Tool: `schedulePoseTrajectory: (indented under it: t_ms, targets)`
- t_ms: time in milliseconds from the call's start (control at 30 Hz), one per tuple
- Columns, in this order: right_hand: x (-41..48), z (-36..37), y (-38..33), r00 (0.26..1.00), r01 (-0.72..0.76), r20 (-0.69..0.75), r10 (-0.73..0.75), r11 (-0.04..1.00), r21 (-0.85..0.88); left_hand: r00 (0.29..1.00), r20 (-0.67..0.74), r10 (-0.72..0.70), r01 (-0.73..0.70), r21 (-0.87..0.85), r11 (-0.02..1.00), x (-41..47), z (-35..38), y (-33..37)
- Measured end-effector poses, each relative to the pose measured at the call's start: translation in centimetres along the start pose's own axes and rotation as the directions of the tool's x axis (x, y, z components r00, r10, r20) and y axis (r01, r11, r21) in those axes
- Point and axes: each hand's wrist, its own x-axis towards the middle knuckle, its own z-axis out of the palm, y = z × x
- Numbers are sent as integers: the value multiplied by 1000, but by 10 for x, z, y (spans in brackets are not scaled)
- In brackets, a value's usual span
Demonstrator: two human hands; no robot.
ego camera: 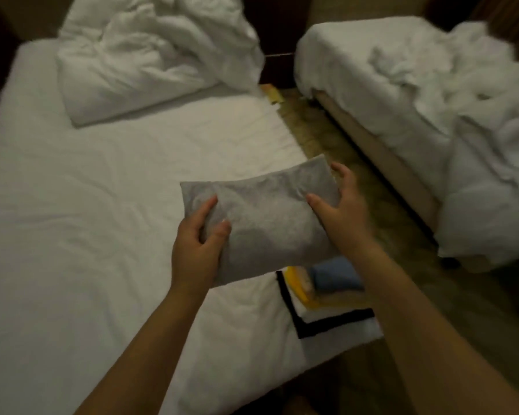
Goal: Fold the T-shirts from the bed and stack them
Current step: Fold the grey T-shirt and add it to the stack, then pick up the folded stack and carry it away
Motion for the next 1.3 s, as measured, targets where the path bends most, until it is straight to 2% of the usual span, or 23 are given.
schedulePoseTrajectory:
  t_ms: [133, 300, 467, 600, 733, 800, 867, 933, 1067, 1133, 1200, 1233, 1267, 1300]
  targets:
    - [6, -69, 32, 986, -135, -97, 134, 991, -10, 983, 170, 65, -78, 71, 994, -2, 67, 24]
    - [17, -105, 105, 958, -279, -57, 279, 960, 15, 955, 291, -54, -3, 192, 981, -6, 145, 5]
    - [49, -97, 191, 933, -355, 79, 351, 934, 45, 948, 251, -195, 108, 321, 941, -8, 203, -27]
    - [69, -84, 251, 869, -383, 334, 364, 924, -9, 940, 104, -326, 247, 454, 856, -18, 233, -42]
    - [90, -87, 275, 713, -272, 629, 311, 949, -162, 918, -118, -380, 374, 581, 723, -36, 247, -35]
    - [95, -91, 280, 637, -204, 708, 303, 953, -224, 912, -209, -354, 382, 749, 542, -43, 260, -25]
    - [99, -93, 282, 609, -153, 733, 303, 952, -267, 938, -254, -237, 332, 858, 393, -49, 284, -15]
    - [100, -91, 282, 606, -108, 741, 289, 953, -283, 945, -294, -145, 327, 870, 368, -48, 315, -7]
    - [102, -88, 283, 568, 8, 789, 236, 956, -292, 873, -376, -312, 482, 763, 431, -38, 377, -18]
    - [116, -89, 285, 565, 22, 796, 218, 960, -278, 846, -397, -356, 522, 753, 401, -35, 390, -37]
    - [142, -84, 287, 596, 76, 789, 152, 967, -244, 829, -427, -360, 543, 768, 338, -37, 388, -55]
    - [157, -78, 286, 584, 130, 804, 114, 964, -231, 823, -444, -353, 550, 778, 304, -40, 385, -62]
    - [172, -67, 283, 536, 181, 840, 80, 961, -207, 819, -456, -347, 554, 786, 273, -44, 379, -66]
    - [185, -55, 279, 452, 222, 889, 75, 956, -193, 806, -469, -361, 568, 784, 250, -50, 373, -69]
